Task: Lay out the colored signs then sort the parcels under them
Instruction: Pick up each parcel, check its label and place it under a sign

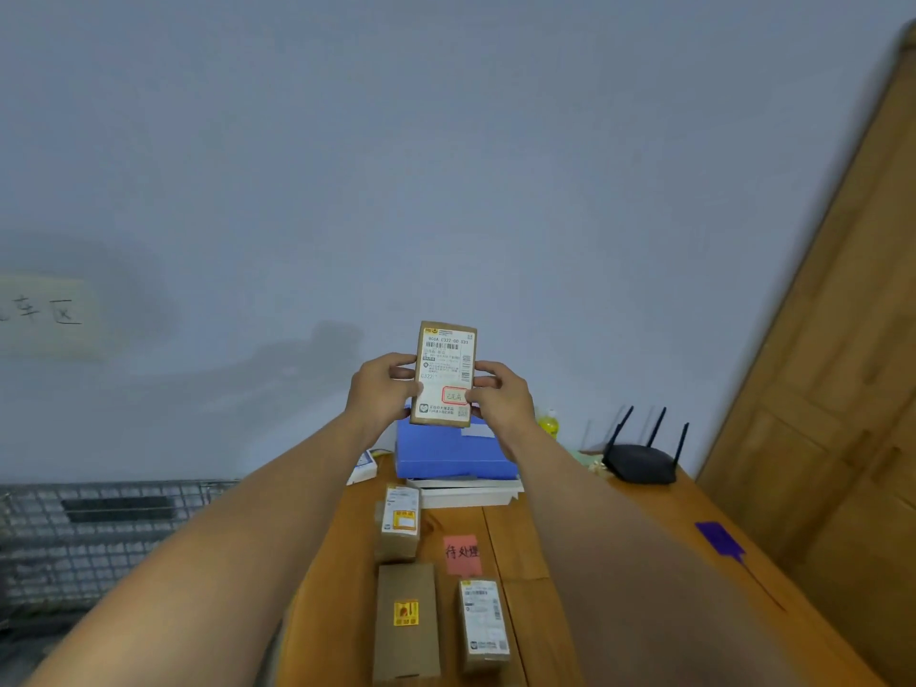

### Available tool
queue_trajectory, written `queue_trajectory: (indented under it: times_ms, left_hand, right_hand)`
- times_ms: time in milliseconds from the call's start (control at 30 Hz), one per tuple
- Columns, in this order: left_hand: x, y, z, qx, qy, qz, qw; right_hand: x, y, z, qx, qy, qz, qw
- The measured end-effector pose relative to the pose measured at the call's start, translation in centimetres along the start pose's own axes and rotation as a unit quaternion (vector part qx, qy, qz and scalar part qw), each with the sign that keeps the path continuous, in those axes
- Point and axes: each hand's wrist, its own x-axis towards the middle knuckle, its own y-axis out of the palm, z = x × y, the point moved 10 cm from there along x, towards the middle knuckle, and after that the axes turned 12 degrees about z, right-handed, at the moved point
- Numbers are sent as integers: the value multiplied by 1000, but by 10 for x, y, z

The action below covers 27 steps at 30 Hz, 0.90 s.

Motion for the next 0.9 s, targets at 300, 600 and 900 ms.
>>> queue_trajectory:
  times_ms: [300, 600, 900]
  left_hand:
    - [16, 136, 6, -20, -12, 41, 999]
    - [26, 315, 17, -42, -41, 24, 998]
    - [28, 443, 26, -55, -75, 42, 995]
  right_hand:
    - [-11, -130, -40, -9, 17, -34, 999]
    - [-6, -298, -108, -13, 49, -12, 999]
    - [-20, -416, -158, 14, 87, -15, 996]
